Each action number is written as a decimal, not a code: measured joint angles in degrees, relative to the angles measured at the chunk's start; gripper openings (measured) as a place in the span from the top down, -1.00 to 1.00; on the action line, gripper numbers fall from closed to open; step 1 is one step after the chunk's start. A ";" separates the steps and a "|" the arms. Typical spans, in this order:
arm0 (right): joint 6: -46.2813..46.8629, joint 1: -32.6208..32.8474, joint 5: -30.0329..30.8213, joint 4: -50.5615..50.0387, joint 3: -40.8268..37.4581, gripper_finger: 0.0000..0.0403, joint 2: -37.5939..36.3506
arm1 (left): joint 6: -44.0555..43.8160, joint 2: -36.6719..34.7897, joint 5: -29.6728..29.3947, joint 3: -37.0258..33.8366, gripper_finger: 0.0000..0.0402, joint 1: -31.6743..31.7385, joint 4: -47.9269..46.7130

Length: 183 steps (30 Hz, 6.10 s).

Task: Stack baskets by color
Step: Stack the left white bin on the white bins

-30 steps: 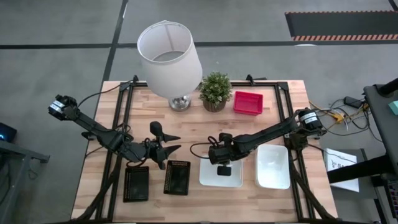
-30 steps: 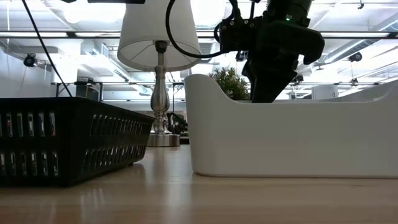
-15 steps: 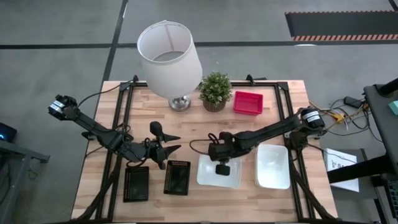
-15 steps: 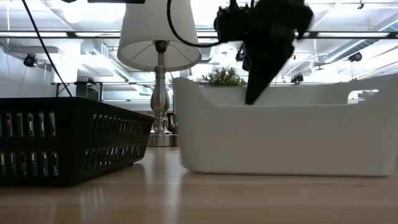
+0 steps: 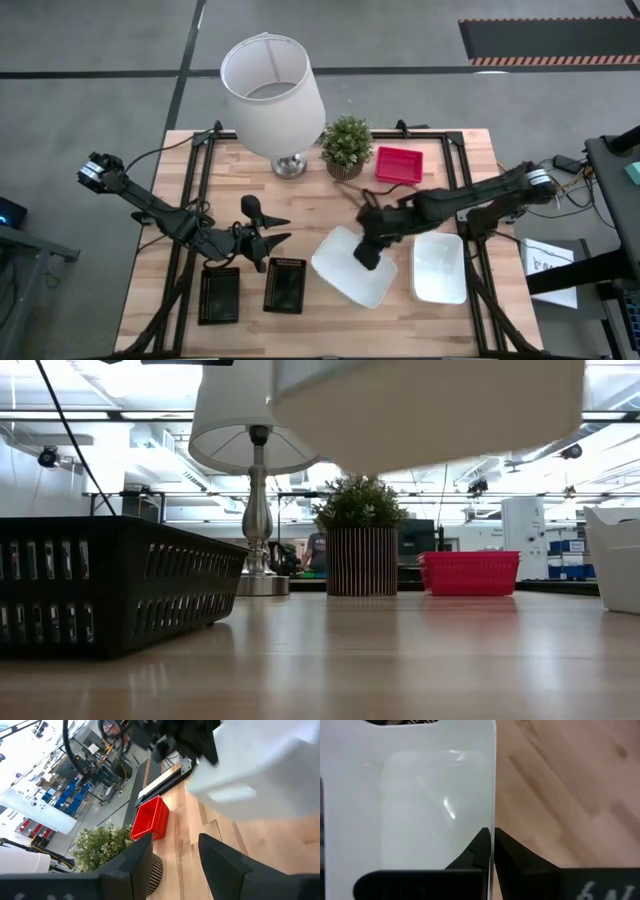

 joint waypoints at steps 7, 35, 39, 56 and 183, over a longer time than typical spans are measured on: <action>19.48 5.11 0.77 -11.36 -0.13 0.96 -8.64 | 0.00 0.00 0.01 0.00 0.28 0.01 -0.01; 53.91 24.41 9.38 -42.05 -0.52 0.96 -20.57 | 0.00 0.00 0.00 0.00 0.28 0.02 -0.07; 50.60 25.37 9.04 -41.93 -1.07 0.96 -20.35 | 0.00 0.00 0.01 0.00 0.28 0.00 -0.13; 47.44 25.57 4.74 -41.99 -7.34 0.96 -17.53 | -0.20 0.00 0.53 -0.01 0.28 0.01 0.14; 5.19 32.72 -6.56 -42.00 14.03 0.96 9.26 | -1.70 11.78 5.27 1.99 0.28 -0.39 24.48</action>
